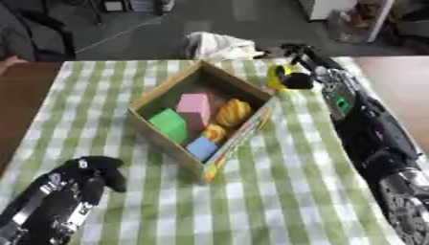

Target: Pick up objects on the table and place them in the box.

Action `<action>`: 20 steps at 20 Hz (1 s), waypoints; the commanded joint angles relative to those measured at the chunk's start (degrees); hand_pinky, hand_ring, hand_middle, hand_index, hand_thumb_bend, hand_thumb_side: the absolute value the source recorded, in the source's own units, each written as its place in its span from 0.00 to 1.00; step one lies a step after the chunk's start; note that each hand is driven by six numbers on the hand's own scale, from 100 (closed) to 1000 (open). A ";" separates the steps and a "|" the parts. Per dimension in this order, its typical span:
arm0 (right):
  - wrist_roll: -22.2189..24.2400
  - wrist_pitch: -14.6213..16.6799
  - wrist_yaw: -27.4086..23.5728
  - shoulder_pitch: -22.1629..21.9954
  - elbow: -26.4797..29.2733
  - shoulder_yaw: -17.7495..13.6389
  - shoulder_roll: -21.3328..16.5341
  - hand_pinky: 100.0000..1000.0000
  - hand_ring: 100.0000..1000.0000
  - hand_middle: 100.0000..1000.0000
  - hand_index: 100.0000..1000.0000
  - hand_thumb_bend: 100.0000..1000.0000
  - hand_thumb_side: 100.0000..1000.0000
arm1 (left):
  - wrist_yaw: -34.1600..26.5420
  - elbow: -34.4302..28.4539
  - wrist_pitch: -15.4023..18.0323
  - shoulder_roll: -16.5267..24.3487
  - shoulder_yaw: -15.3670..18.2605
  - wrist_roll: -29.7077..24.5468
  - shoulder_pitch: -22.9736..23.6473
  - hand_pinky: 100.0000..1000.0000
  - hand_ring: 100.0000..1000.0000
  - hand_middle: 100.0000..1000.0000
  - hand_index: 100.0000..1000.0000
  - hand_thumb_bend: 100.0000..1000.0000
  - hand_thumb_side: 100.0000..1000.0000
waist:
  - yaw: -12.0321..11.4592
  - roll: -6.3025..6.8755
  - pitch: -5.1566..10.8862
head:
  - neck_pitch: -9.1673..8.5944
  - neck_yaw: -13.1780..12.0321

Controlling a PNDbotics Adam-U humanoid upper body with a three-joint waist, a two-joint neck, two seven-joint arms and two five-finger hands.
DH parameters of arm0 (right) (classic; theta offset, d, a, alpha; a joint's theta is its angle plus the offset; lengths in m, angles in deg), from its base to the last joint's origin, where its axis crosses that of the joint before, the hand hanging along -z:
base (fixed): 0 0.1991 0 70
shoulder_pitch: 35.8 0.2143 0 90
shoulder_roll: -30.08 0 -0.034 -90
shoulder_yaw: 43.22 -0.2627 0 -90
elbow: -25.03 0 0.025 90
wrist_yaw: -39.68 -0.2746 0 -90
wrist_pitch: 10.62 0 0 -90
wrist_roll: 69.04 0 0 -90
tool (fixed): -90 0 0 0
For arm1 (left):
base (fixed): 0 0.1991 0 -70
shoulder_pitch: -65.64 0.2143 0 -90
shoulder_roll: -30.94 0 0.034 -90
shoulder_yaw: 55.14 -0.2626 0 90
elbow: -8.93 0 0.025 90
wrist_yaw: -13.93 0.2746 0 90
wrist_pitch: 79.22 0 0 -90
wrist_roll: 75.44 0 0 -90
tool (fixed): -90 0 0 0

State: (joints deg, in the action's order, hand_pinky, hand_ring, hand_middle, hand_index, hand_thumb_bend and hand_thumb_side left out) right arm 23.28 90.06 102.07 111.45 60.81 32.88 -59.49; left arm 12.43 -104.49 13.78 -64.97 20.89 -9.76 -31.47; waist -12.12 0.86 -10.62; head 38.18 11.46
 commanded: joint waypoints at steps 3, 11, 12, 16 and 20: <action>-3.56 -4.59 0.37 1.14 -0.34 2.37 -0.77 0.81 0.77 0.83 0.94 0.00 0.13 | -0.20 -1.17 0.24 0.85 -0.15 -0.12 -0.58 0.61 0.54 0.52 0.76 0.00 0.60 | -0.20 -0.22 0.61 | -0.86 0.55; -3.45 -10.37 4.47 0.74 -3.53 3.56 -1.49 0.82 0.79 0.83 0.94 0.00 0.26 | 0.44 -1.17 0.31 0.94 -0.26 -0.29 -0.99 0.61 0.54 0.52 0.76 0.00 0.60 | -1.12 -0.90 -0.27 | -2.38 1.55; -3.16 -10.56 4.64 0.75 -3.47 3.55 -1.47 0.82 0.79 0.83 0.94 0.00 0.26 | 0.45 -1.17 0.32 0.94 -0.26 -0.29 -0.99 0.61 0.54 0.52 0.76 0.00 0.60 | -1.12 -0.91 -0.28 | -2.40 1.55; -1.88 -11.97 6.51 0.16 -4.43 3.85 -1.44 0.79 0.71 0.71 0.87 0.00 0.13 | 0.62 -1.17 0.37 0.89 -0.20 -0.23 -1.05 0.61 0.54 0.52 0.76 0.00 0.60 | -1.01 -0.87 -0.52 | -2.73 1.51; -4.42 -13.54 8.37 0.10 -2.15 2.86 -1.31 0.69 0.51 0.37 0.59 0.00 0.11 | 0.72 -1.17 0.37 0.83 -0.15 -0.16 -1.00 0.61 0.54 0.52 0.76 0.00 0.60 | -0.82 -0.77 -0.52 | -2.79 1.47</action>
State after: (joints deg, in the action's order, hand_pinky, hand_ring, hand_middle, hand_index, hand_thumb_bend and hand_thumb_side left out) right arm 19.49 77.06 109.65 110.78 57.41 36.09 -59.82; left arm 13.05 -104.49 13.98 -64.94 20.58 -9.95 -31.95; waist -12.98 -0.08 -11.83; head 36.17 12.90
